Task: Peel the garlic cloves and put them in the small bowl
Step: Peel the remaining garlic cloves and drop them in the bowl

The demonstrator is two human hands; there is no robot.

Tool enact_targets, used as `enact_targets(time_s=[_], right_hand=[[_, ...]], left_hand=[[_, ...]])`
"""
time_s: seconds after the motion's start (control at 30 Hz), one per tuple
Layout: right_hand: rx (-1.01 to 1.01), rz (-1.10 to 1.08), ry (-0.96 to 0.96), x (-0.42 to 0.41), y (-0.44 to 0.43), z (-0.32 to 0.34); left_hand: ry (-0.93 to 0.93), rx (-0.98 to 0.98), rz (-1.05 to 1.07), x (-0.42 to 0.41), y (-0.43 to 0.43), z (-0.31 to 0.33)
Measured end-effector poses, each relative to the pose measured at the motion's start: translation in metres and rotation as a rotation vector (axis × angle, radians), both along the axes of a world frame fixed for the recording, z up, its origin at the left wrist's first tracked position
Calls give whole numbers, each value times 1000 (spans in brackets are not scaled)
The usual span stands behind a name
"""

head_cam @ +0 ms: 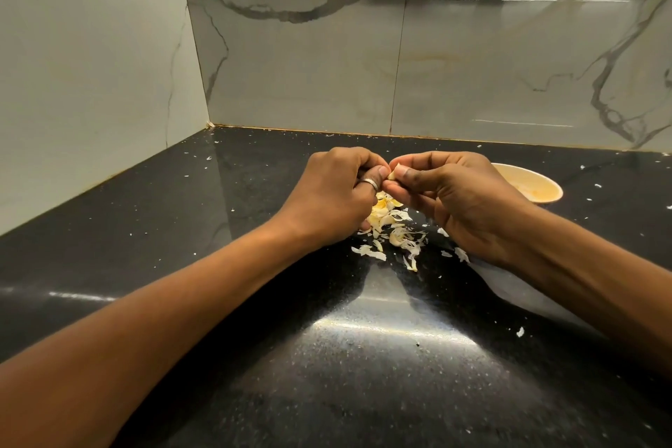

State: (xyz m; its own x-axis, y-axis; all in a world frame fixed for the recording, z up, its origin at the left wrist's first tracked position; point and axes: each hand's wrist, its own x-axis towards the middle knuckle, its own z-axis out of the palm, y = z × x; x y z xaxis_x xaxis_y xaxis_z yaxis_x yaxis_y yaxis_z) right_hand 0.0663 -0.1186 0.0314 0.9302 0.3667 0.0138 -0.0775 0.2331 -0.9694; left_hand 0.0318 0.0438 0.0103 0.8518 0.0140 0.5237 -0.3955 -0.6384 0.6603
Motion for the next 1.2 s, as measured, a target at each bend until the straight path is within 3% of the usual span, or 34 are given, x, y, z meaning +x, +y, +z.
enact_targets(time_s=[0.43, 0.77, 1.2], right_hand=[[-20, 12, 6, -1, 0, 1], [-91, 10, -101, 1, -6, 2], [-40, 61, -113, 3, -5, 3]], left_hand=[[-2, 38, -53, 0, 6, 2], [-45, 82, -76, 1, 6, 2], [50, -86, -40, 0, 5, 6]])
